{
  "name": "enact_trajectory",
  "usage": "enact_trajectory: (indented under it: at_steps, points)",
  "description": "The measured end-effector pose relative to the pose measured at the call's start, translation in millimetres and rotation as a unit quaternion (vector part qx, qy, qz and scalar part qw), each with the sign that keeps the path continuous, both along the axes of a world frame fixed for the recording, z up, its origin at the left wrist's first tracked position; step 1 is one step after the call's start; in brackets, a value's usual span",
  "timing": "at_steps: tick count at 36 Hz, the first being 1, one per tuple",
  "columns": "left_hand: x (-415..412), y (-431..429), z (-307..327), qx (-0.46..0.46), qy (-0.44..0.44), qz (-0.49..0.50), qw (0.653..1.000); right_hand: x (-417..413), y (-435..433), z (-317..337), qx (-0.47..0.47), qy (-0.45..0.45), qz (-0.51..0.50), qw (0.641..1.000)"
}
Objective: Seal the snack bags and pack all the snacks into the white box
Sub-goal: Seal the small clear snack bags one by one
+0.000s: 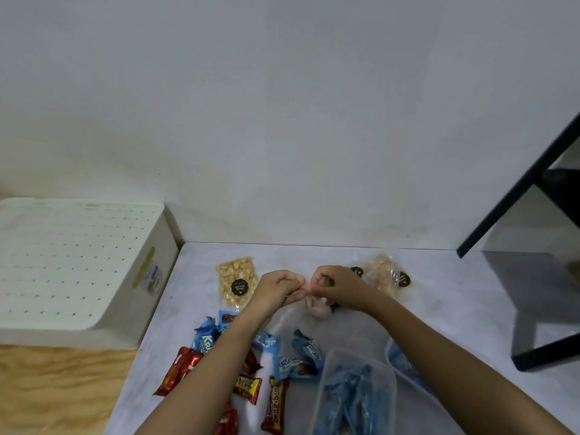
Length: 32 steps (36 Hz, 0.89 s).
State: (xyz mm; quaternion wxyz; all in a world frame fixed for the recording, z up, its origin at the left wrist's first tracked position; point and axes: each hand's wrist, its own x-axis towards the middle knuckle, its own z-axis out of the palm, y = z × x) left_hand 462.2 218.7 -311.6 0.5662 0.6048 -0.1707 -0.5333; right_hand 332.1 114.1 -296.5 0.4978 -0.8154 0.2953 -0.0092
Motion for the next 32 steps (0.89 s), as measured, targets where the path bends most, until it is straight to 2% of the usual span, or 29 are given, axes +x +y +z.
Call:
enact_trajectory:
  at_steps: [6, 11, 15, 23, 28, 32]
  points:
    - [2, -1, 10, -0.011, -0.043, -0.059, 0.997, 0, 1, -3, 0.051, -0.02, -0.055, 0.997]
    - [3, -2, 15, -0.015, -0.027, -0.066, 0.997, -7, 5, -11, 0.089, -0.066, -0.104, 0.988]
    - [3, -1, 19, -0.012, -0.006, -0.069, 0.998, -11, 7, -17, 0.096, -0.094, -0.11, 0.985]
    - [4, -5, 23, 0.017, -0.012, -0.091, 0.996, -9, 9, -17, 0.072, -0.08, -0.119, 0.987]
    - [5, -8, 24, 0.031, -0.087, -0.111, 0.989, -6, 11, -12, 0.061, -0.073, -0.132, 0.987]
    - [2, -14, 17, 0.04, -0.173, -0.093, 0.98, -2, 11, -17, 0.002, -0.085, -0.202, 0.976]
